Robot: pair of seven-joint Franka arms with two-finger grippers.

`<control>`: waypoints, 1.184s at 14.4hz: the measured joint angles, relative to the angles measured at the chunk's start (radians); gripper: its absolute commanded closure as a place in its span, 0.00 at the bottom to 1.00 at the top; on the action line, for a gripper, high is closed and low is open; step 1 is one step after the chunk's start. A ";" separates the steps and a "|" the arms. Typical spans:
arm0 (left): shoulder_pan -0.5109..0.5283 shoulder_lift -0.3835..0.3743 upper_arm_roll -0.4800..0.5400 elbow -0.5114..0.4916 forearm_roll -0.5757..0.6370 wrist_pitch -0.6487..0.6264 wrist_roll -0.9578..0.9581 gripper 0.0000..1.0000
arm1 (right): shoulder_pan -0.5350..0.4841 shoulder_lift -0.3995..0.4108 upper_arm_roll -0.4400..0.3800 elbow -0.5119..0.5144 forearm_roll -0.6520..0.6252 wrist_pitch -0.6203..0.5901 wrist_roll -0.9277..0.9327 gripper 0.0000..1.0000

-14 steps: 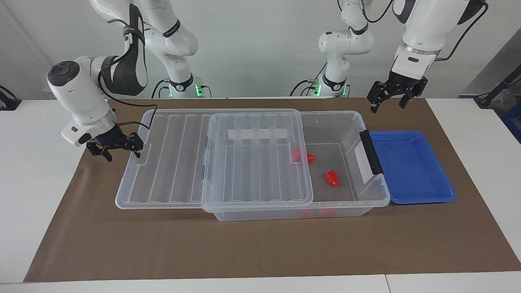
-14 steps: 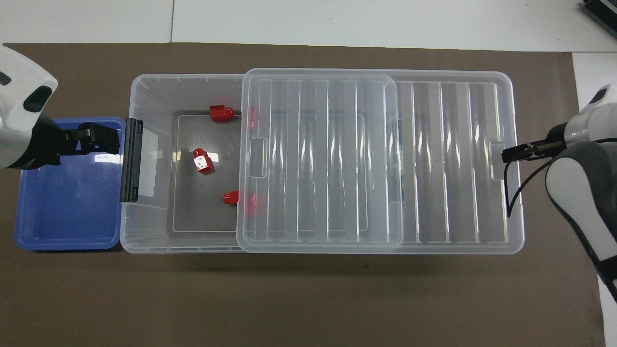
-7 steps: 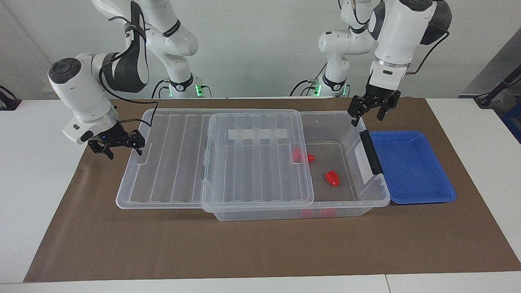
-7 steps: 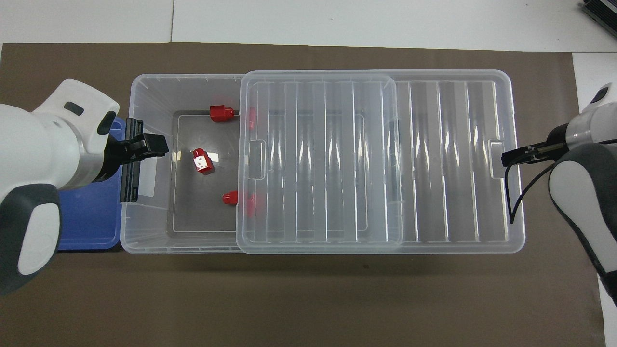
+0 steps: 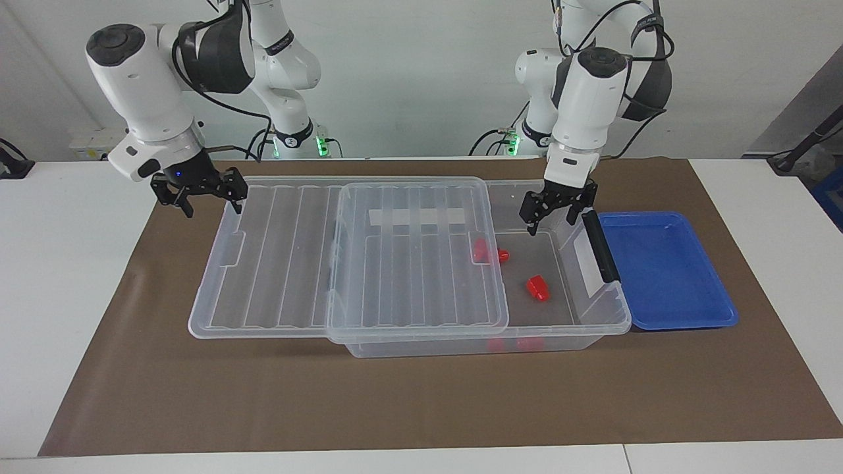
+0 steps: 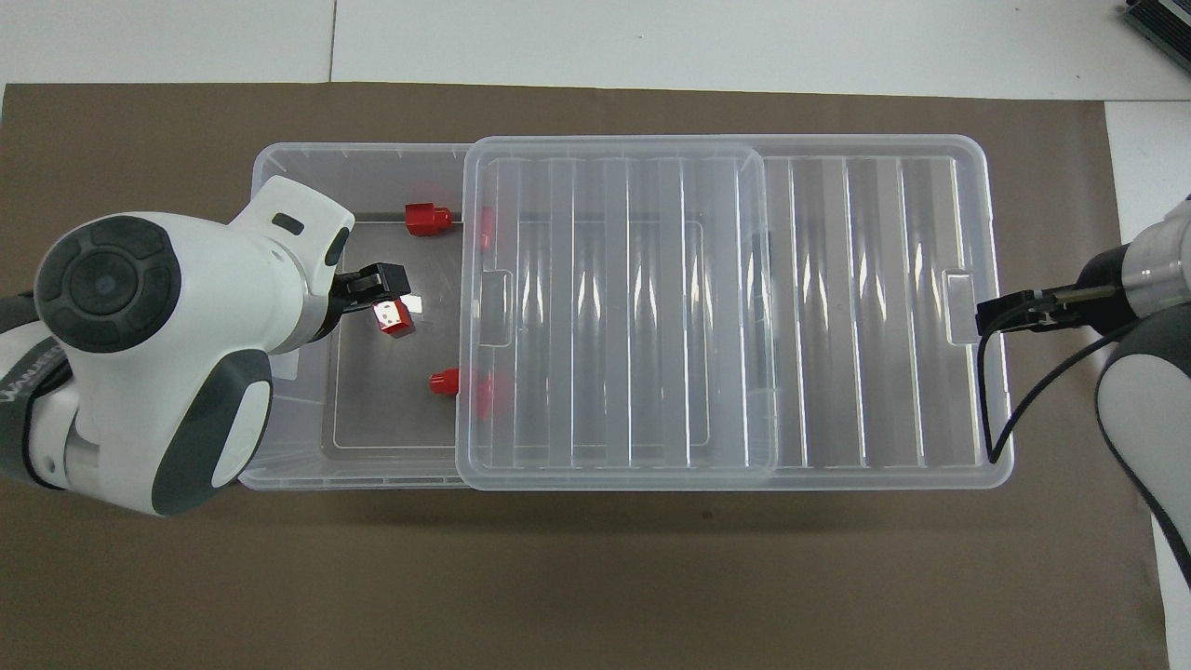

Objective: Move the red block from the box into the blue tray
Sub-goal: 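Reach the left gripper into the opened box toward a red block, then lower the left gripper and grasp the red block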

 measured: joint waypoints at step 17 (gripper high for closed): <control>0.022 0.181 0.015 -0.143 0.060 0.356 -0.006 0.00 | 0.034 0.003 0.008 0.191 0.000 -0.164 0.138 0.02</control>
